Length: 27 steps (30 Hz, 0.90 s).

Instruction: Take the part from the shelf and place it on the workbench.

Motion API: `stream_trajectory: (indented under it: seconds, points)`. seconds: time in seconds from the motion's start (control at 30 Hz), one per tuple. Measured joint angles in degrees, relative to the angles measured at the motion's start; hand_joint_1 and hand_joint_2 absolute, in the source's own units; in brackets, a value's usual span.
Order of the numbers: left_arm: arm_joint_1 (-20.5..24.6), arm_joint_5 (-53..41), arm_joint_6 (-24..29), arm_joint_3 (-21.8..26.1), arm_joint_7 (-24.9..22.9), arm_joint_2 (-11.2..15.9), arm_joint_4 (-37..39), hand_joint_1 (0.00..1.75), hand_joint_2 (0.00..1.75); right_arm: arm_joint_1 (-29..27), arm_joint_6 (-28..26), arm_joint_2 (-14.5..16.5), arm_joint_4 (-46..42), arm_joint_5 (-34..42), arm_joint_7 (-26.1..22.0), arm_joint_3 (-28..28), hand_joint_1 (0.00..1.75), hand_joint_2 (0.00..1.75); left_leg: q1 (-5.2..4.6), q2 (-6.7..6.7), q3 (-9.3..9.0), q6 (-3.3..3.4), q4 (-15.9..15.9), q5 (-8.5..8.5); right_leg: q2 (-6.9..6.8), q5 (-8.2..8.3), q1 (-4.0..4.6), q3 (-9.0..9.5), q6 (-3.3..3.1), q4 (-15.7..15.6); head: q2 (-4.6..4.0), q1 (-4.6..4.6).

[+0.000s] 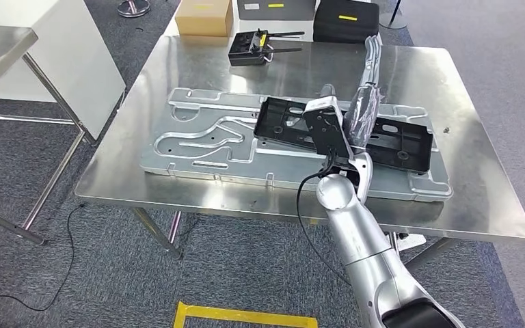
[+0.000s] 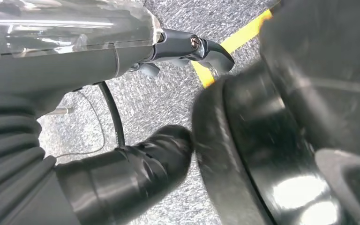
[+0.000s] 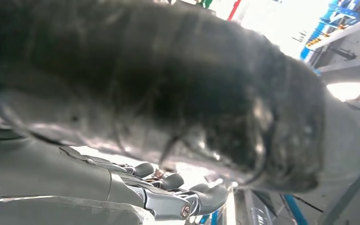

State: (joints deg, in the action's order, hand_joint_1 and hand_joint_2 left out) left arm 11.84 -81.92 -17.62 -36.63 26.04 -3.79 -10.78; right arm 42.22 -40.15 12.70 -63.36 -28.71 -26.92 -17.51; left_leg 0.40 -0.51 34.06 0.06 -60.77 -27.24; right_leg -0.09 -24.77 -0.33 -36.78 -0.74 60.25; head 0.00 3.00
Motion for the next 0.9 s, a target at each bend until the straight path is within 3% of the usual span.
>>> stream_trajectory:
  seconds: [0.1,0.17,0.2,0.27,0.3,0.33,0.37,0.47,0.53,0.6,0.67,0.73,0.8,0.83,0.87,0.9]
  points:
    - [-0.2,0.52,0.0,0.39,-0.13,-0.03,0.0,0.0,0.0,-0.36,0.0,-0.19,-0.68,0.24,-0.12,0.18,0.0,0.0,-0.15,-0.03,-0.13,0.91,1.09,0.54,0.1,0.44,0.12,-0.35,0.99,-0.1,0.0,0.02]
    - [-0.34,0.73,-0.02,0.78,-0.21,-0.09,0.0,0.0,0.0,-0.64,-0.01,-0.45,-1.24,0.4,-0.23,0.61,0.0,0.0,-0.02,0.05,-0.04,1.74,1.52,1.15,0.11,-0.74,0.02,-0.88,1.61,1.08,0.0,0.03]
    - [-0.41,0.81,-0.03,0.92,-0.24,-0.11,0.0,0.0,0.0,-0.77,-0.02,-0.63,-1.49,0.46,-0.3,0.91,0.0,0.0,0.07,0.11,0.08,2.13,1.72,1.44,0.11,-2.32,-0.03,-1.74,1.88,3.18,0.0,0.04]
    - [-0.54,0.99,-0.04,1.16,-0.34,-0.12,0.0,0.0,0.0,-1.3,-0.02,-1.09,-1.8,0.55,-0.4,1.51,0.0,0.0,0.0,0.17,0.53,2.54,1.72,1.81,0.09,-6.42,-0.14,-4.61,2.32,10.33,0.0,0.07]
    - [-0.6,1.07,-0.04,1.3,-0.41,-0.12,0.0,0.0,0.0,-1.72,-0.02,-1.32,-1.85,0.58,-0.43,1.74,0.0,0.0,-0.06,0.18,0.76,2.63,1.69,1.95,0.09,-7.77,-0.17,-5.92,2.42,13.67,0.0,0.07]
    - [-0.66,1.12,-0.04,1.48,-0.46,-0.12,0.0,0.0,0.0,-2.16,-0.02,-1.52,-1.87,0.61,-0.44,1.96,0.0,0.0,-0.13,0.19,0.94,2.65,1.66,2.08,0.09,-8.11,-0.18,-6.42,2.41,15.37,0.0,0.07]
    - [-0.71,1.15,-0.04,1.67,-0.5,-0.12,0.0,0.0,0.0,-2.52,-0.02,-1.67,-1.9,0.62,-0.46,2.15,0.0,0.0,-0.2,0.18,1.06,2.63,1.64,2.18,0.09,-7.4,-0.16,-5.79,2.29,14.84,0.0,0.07]
    - [-0.86,1.18,-0.04,2.16,-0.56,-0.19,0.0,0.0,0.0,-2.79,-0.02,-1.81,-2.36,0.53,-0.51,2.47,0.0,0.0,-0.48,0.19,1.19,2.4,1.59,2.39,-0.02,-2.98,0.23,0.66,1.21,3.82,0.0,0.07]
    - [-0.93,1.2,-0.05,2.34,-0.63,-0.25,0.0,0.0,0.0,-2.76,-0.02,-1.82,-2.73,0.3,-0.54,2.65,0.0,0.0,-0.61,0.22,1.37,2.01,1.6,2.62,-0.13,-2.06,0.64,2.89,0.58,-0.58,0.0,0.04]
    - [-0.96,1.22,-0.06,2.43,-0.68,-0.25,0.0,0.0,0.0,-2.87,-0.02,-1.86,-2.81,0.15,-0.68,2.96,0.0,0.0,-0.61,0.25,1.46,1.43,1.8,2.98,-0.15,-1.82,0.79,2.85,0.23,-1.0,0.0,0.04]
    - [-1.0,1.26,-0.08,2.55,-0.73,-0.18,0.0,0.0,0.0,-2.98,-0.01,-1.88,-2.9,0.14,-0.92,3.29,0.0,0.0,-0.65,0.24,1.75,0.83,1.35,2.41,-0.37,-1.11,0.37,2.91,-0.3,-1.73,0.0,0.02]
    - [-1.04,1.26,-0.09,2.7,-0.75,-0.1,0.0,0.0,0.0,-3.07,0.0,-1.88,-3.0,0.17,-1.05,3.45,0.0,0.0,-0.63,0.23,3.31,0.26,-2.51,-0.74,-0.61,-0.33,-0.04,2.76,-0.85,-2.48,0.0,-0.08]
    - [-1.08,1.25,-0.09,2.89,-0.74,-0.02,0.0,0.0,0.0,-3.46,0.0,-1.89,-3.02,0.2,-1.07,3.63,0.0,0.0,-0.52,0.25,5.82,-0.28,-9.55,-4.84,-0.7,0.06,-0.01,2.21,-1.06,-2.54,0.0,-0.14]
    - [-1.11,1.23,-0.09,2.98,-0.77,0.03,0.0,0.0,0.0,-3.74,0.0,-1.9,-3.02,0.21,-1.08,3.75,0.0,0.0,-0.45,0.26,6.56,-0.5,-12.2,-5.92,-0.74,0.2,-0.01,1.92,-1.0,-2.46,0.0,-0.14]
    - [-1.14,1.23,-0.08,3.09,-0.82,0.09,0.0,0.0,0.0,-4.0,0.0,-1.91,-3.02,0.21,-1.07,3.86,0.0,0.0,-0.33,0.28,6.38,-0.7,-12.84,-5.86,-0.76,0.33,-0.04,1.64,-0.89,-2.33,0.0,-0.13]
    - [-1.16,1.22,-0.08,3.19,-0.9,0.13,0.0,0.0,0.0,-4.16,0.0,-1.96,-3.02,0.21,-1.07,3.95,0.0,0.0,-0.15,0.3,5.11,-0.87,-11.18,-4.74,-0.76,0.42,-0.1,1.34,-0.78,-2.08,0.0,-0.14]
